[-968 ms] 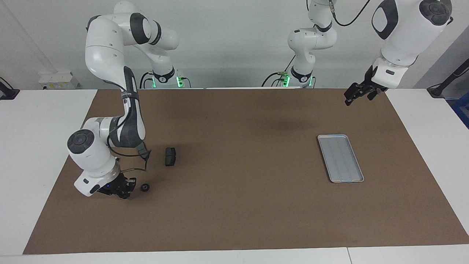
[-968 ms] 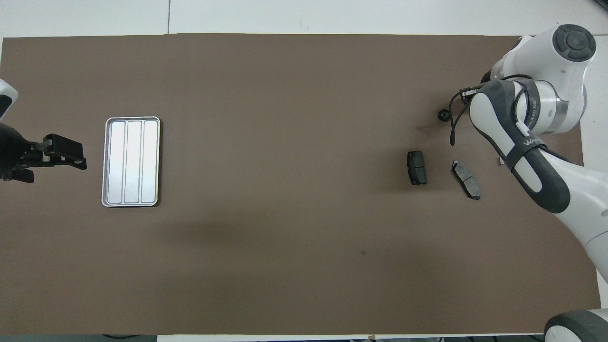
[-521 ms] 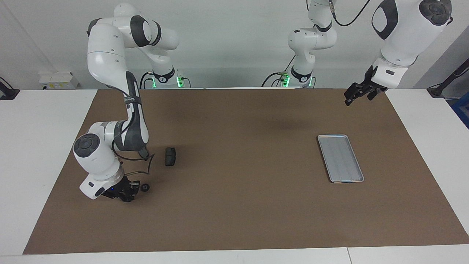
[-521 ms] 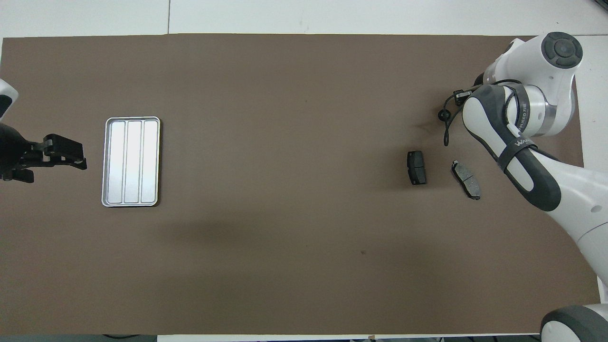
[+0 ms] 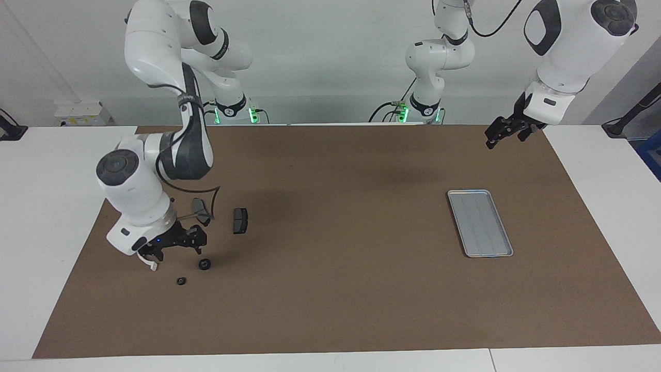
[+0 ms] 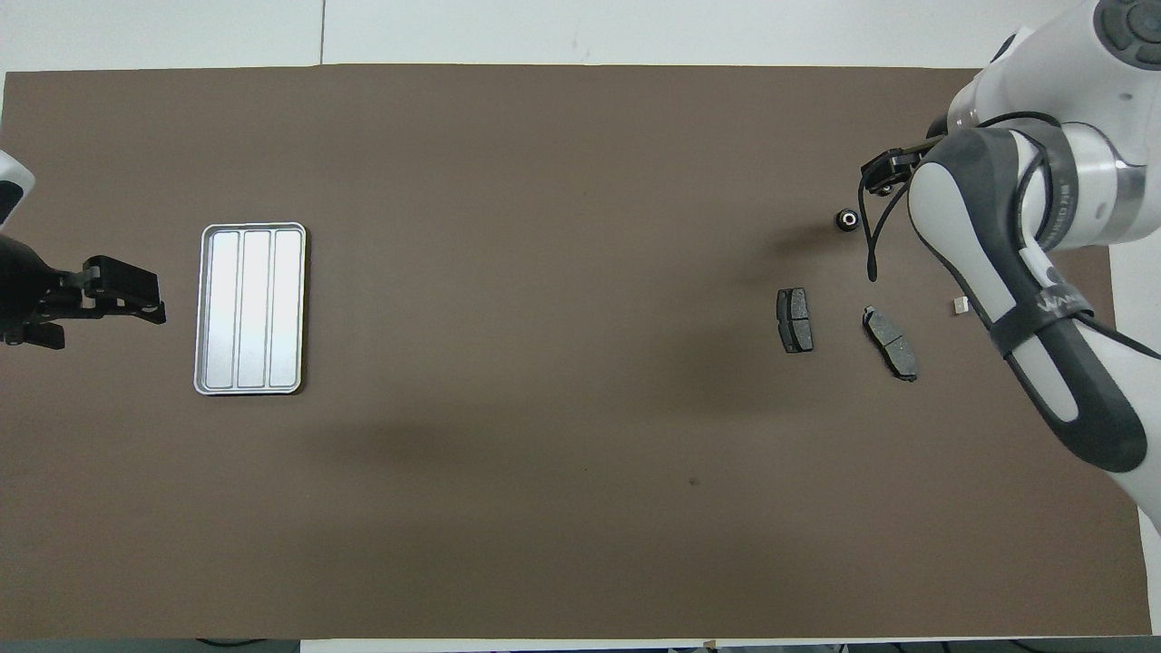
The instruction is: Place bearing gear from tray to pile
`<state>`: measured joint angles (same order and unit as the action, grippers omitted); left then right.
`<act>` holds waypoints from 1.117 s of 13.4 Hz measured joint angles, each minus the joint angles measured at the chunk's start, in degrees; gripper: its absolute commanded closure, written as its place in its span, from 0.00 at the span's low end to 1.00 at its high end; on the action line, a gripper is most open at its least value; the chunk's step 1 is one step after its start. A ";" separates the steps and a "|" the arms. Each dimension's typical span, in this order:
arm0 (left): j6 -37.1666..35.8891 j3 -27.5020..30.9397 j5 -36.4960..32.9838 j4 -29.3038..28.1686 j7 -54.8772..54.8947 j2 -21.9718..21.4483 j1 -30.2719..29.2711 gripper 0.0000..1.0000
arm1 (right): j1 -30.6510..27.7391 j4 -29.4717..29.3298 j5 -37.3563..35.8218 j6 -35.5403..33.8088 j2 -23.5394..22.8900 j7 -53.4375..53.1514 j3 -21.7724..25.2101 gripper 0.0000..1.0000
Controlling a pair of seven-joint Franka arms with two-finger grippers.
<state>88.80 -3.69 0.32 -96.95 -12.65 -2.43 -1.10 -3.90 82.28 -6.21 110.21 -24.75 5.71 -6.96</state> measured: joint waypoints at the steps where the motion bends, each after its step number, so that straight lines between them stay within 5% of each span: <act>1: 0.00 0.00 0.00 0.00 0.00 0.00 0.00 0.00 | 0.70 -0.01 0.00 -2.50 2.82 -0.35 -0.03 0.00; 4: 0.00 0.00 0.00 0.00 0.00 0.00 0.00 0.00 | 1.55 0.15 0.00 -8.42 8.76 -0.59 -0.06 0.00; 11: 0.00 0.00 0.00 0.00 0.01 0.00 0.00 0.00 | 3.01 0.53 0.54 -16.31 14.69 -0.62 -0.03 0.00; 15: 0.00 0.00 0.00 0.00 0.01 0.00 0.00 0.00 | 7.39 4.93 3.76 -17.86 20.66 -0.67 5.71 0.00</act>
<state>88.80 -3.69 0.32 -96.95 -12.64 -2.43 -1.10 3.49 87.21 -2.44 92.35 -4.08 5.04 -1.24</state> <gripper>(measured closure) 0.000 0.000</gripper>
